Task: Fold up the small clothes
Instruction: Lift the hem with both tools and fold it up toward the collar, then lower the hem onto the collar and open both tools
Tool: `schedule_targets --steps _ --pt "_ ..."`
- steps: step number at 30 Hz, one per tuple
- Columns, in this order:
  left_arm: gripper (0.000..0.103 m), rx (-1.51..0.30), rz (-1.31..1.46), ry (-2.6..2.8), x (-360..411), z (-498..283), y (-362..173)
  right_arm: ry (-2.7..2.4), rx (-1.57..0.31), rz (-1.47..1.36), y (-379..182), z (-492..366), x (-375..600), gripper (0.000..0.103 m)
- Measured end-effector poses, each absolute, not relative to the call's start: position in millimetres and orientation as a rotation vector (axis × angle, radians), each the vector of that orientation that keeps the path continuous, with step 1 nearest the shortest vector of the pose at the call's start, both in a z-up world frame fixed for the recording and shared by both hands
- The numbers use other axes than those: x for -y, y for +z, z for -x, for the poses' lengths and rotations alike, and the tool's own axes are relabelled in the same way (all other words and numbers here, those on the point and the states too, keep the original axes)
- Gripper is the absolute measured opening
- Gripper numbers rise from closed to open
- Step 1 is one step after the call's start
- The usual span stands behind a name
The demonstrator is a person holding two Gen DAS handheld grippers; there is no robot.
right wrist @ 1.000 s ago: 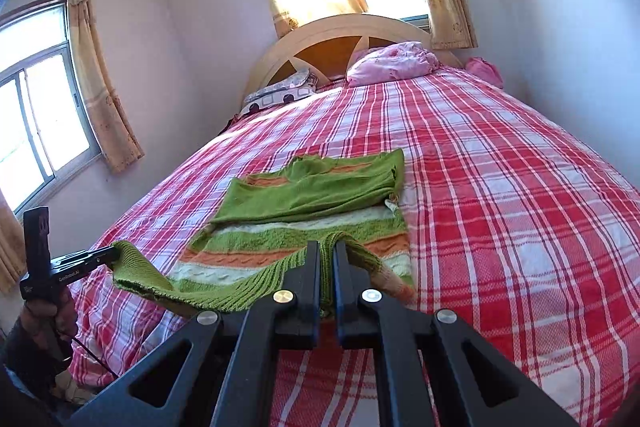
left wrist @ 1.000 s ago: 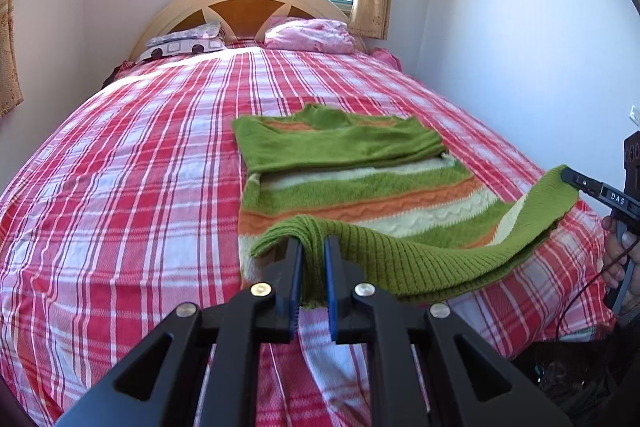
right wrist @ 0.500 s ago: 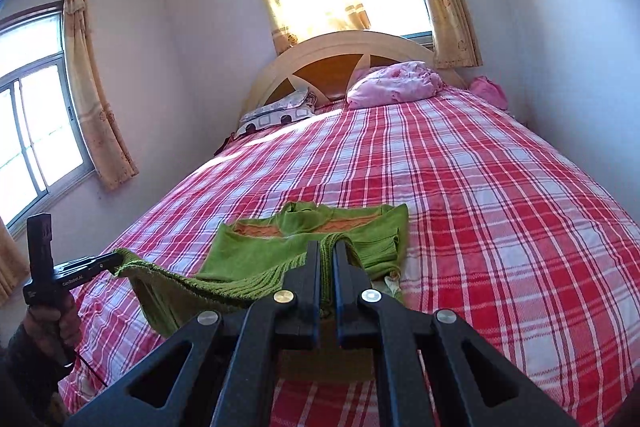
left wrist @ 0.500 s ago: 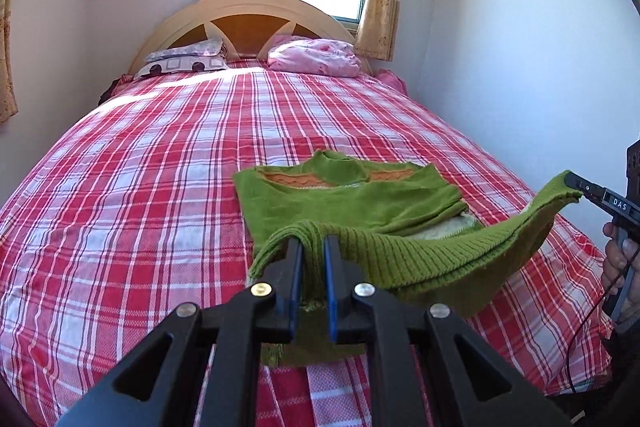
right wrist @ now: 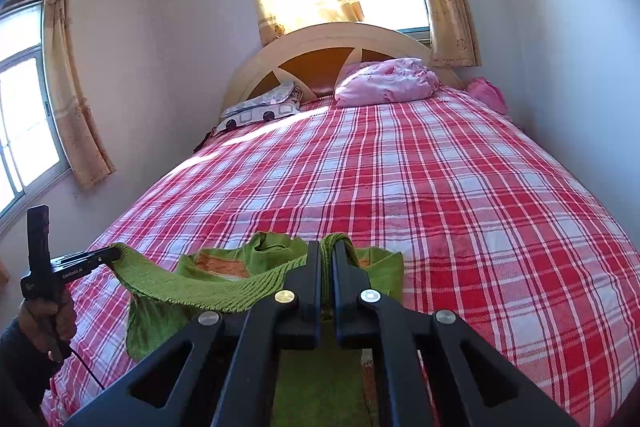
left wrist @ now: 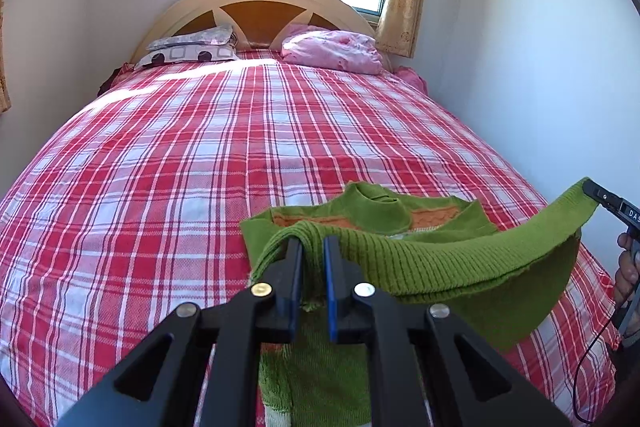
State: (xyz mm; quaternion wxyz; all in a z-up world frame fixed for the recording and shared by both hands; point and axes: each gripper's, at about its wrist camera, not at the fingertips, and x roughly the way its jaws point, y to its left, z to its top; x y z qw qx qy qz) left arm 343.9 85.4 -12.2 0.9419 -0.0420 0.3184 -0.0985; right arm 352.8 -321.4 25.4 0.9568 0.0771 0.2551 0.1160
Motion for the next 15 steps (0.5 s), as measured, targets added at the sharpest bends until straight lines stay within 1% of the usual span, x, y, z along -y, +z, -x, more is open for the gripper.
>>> schedule_targets --steps 6,15 --pt "0.011 -0.712 0.065 -0.181 -81.5 -397.4 -32.8 0.215 -0.606 -0.159 -0.7 -413.8 322.1 0.003" --pt "0.011 -0.827 0.059 -0.146 -77.8 -463.7 -83.7 0.162 -0.750 -0.175 -64.8 -497.9 328.9 0.003"
